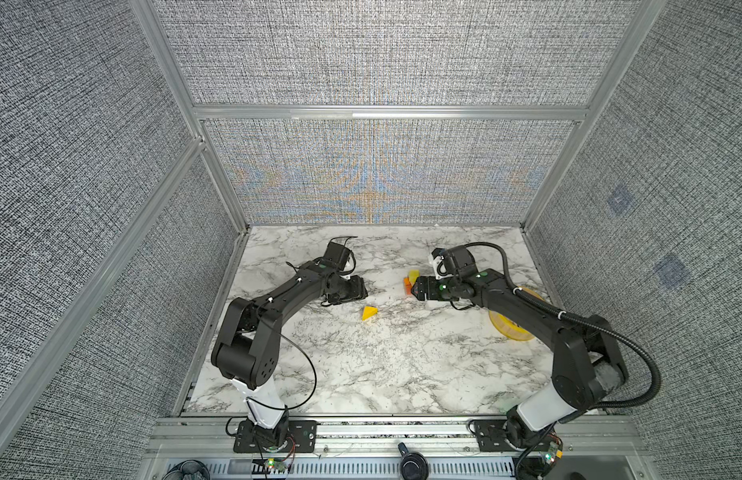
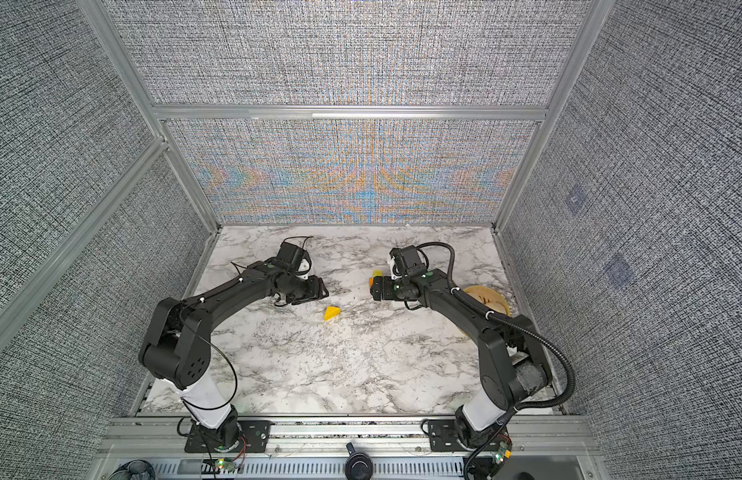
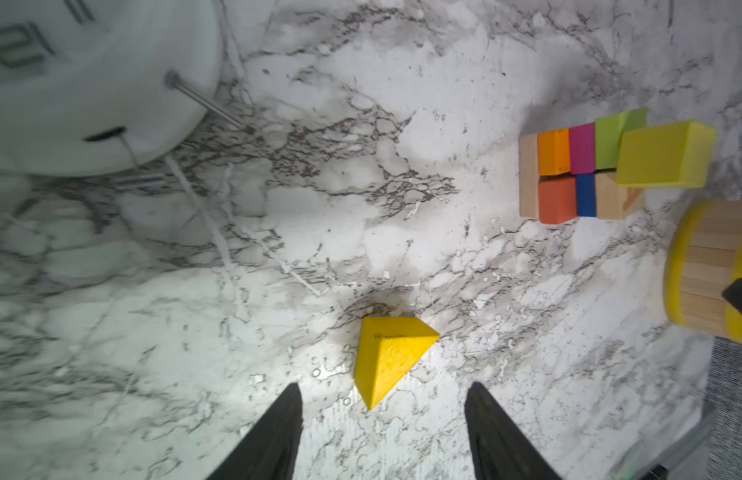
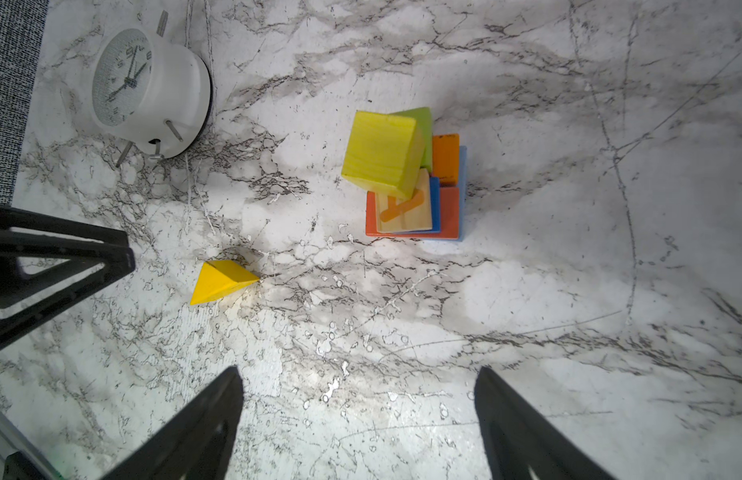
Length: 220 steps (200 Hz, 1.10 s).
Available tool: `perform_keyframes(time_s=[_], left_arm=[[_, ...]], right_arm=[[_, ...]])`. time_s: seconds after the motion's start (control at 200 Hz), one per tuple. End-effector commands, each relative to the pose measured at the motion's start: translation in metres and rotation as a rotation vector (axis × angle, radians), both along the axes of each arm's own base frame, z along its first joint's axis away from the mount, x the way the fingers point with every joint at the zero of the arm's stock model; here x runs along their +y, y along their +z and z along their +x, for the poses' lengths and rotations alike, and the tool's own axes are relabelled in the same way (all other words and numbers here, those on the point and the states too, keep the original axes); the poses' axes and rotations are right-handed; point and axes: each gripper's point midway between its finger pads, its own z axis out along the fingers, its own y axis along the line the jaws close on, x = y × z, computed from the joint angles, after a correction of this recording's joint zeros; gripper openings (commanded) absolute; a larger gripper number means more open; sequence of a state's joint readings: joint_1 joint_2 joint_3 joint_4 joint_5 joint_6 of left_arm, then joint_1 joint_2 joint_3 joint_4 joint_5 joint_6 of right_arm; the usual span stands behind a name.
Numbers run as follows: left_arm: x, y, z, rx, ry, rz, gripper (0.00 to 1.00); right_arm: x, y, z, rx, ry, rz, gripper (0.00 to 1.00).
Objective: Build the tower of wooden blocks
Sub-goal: 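Move the right gripper over the triangular block while the left gripper draws back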
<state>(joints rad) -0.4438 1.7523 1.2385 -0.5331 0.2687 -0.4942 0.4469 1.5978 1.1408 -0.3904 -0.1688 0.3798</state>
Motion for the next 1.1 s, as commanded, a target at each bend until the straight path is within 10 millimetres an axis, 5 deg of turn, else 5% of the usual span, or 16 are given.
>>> perform_keyframes(time_s=[0.0, 0.19, 0.42, 0.815, 1.095], left_arm=[[0.018, -0.007, -0.004, -0.002, -0.033, 0.124, 0.64], [0.041, 0.004, -0.005, -0.082, 0.110, 0.153, 0.63], [0.075, 0.025, -0.019, -0.166, 0.283, 0.184, 0.78], [0.109, 0.011, -0.055, -0.202, 0.430, 0.186, 0.87], [0.113, -0.006, -0.072, -0.211, 0.448, 0.142, 0.87]], right_arm=[[0.004, 0.004, 0.003, -0.005, 0.010, 0.016, 0.89], [0.010, 0.014, -0.002, 0.014, 0.037, 0.001, 0.89], [0.039, 0.025, -0.012, 0.074, 0.011, -0.028, 0.88], [0.099, 0.006, -0.010, 0.193, -0.108, -0.027, 0.85], [0.136, -0.013, -0.017, 0.295, -0.167, -0.072, 0.85]])
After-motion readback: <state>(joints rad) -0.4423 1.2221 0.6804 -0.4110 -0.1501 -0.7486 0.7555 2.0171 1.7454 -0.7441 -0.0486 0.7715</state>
